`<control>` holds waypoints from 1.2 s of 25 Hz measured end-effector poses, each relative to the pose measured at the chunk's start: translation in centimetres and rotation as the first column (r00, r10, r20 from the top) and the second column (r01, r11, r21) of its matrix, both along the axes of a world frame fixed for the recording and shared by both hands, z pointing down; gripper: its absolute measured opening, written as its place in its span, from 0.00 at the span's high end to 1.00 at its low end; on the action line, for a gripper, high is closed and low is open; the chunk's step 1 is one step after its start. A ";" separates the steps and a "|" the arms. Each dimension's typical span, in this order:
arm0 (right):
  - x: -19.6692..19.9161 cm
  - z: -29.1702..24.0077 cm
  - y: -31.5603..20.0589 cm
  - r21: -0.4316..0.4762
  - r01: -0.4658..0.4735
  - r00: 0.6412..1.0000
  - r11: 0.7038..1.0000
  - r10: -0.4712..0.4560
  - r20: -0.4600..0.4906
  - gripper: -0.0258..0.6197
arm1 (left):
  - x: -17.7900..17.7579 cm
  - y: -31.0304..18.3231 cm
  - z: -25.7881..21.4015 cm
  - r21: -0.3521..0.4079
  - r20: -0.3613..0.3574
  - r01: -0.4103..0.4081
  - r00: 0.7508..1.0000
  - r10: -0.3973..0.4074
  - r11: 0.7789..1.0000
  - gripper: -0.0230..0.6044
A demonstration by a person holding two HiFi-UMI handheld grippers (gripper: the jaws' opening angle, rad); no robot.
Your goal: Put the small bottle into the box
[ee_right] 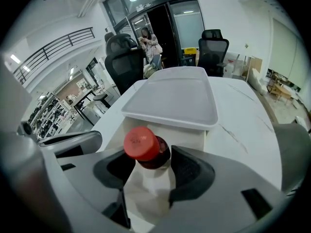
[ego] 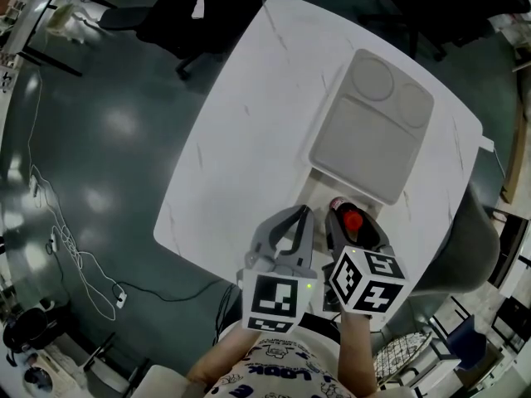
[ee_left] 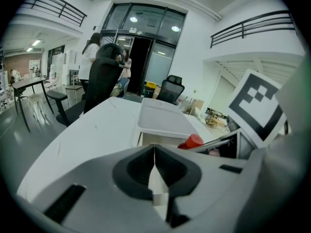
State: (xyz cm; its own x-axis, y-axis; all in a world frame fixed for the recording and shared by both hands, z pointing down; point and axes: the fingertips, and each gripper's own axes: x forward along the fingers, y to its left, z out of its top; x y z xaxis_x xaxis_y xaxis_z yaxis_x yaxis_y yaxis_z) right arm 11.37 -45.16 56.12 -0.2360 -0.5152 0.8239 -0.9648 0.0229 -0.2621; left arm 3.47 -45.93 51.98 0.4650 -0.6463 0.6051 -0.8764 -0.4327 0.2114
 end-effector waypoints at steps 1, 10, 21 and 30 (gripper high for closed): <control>0.0 -0.1 0.1 0.001 0.000 1.000 1.000 0.000 0.003 0.60 | 0.0 0.0 0.0 0.001 0.000 0.001 1.000 -0.001 1.000 0.93; -0.1 -1.6 1.2 0.028 -0.011 1.000 1.000 0.011 0.016 0.60 | 0.1 0.4 -1.4 0.038 0.000 -0.004 1.000 0.004 0.999 0.93; 0.7 -8.7 1.8 0.241 -0.058 0.996 0.969 0.039 0.084 0.68 | 0.9 0.7 -6.6 0.147 0.000 0.002 1.000 -0.002 0.989 0.93; 1.7 -14.6 2.7 0.415 -0.073 0.996 0.907 0.046 0.074 0.82 | 1.5 1.5 -11.9 0.270 0.001 0.008 1.000 -0.009 0.963 0.93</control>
State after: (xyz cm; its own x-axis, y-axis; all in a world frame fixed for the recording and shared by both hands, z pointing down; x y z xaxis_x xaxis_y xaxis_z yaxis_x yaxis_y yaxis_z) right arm 13.08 -42.41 41.47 -0.2371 -0.8232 0.5158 -0.9503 0.0861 -0.2993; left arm 5.00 -44.48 40.03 0.4579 -0.7896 0.4086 -0.8806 -0.4659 0.0864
